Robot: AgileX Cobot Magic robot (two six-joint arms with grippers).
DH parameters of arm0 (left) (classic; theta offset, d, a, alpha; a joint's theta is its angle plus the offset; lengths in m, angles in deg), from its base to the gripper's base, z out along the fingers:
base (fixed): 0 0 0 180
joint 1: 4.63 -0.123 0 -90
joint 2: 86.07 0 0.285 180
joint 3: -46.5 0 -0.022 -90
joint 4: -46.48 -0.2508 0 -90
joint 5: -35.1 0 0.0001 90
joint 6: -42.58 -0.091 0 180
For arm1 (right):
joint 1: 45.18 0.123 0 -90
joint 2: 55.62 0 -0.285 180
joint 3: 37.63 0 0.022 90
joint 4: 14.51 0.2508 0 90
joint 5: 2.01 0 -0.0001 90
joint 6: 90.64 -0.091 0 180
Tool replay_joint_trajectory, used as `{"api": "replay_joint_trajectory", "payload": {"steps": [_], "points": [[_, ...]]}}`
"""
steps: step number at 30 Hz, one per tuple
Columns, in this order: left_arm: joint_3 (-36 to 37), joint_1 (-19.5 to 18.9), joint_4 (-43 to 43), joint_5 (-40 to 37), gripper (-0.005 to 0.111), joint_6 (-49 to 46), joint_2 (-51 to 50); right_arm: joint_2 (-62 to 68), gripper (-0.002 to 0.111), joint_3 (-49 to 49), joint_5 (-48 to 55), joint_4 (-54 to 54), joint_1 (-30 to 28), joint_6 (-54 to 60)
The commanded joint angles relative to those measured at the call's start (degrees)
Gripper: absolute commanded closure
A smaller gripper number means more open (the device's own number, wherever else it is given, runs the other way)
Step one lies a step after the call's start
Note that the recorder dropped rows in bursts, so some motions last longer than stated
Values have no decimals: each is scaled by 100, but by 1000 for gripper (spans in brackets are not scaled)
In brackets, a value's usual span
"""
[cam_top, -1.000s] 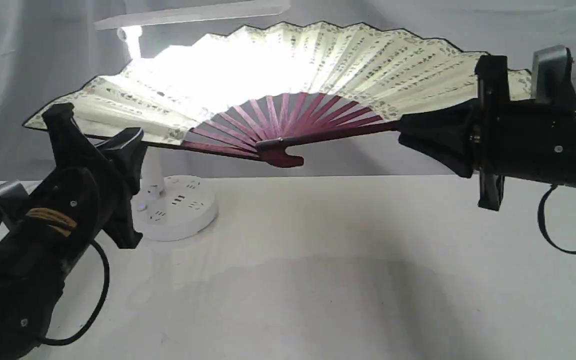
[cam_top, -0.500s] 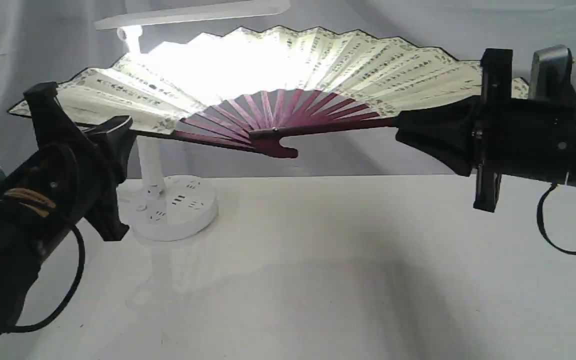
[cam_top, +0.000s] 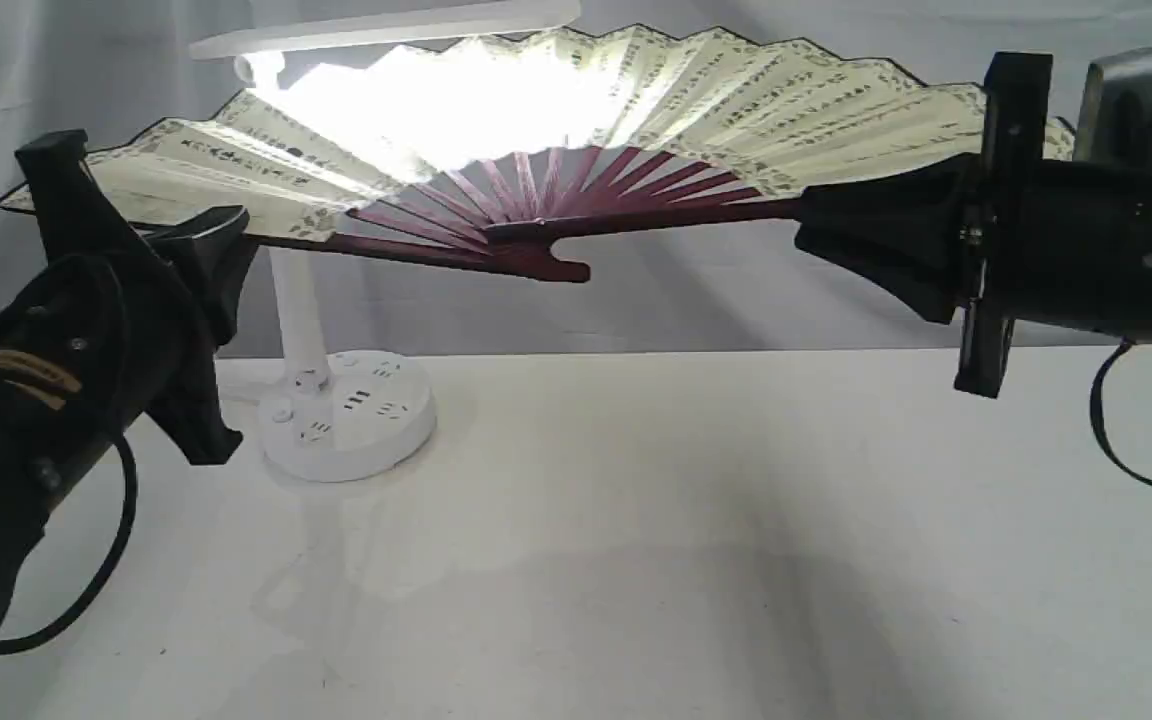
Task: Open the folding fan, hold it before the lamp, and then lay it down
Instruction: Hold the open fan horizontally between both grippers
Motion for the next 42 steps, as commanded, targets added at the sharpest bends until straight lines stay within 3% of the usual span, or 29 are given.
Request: {"api": "replay_joint_trajectory", "payload": {"steps": [1, 42], "points": [[-70, -146, 809, 439, 107, 243, 116, -68, 108, 1, -334, -144, -111, 8], [-70, -146, 821, 439, 107, 225, 116, -68, 108, 1, -281, -144, -111, -78]]}}
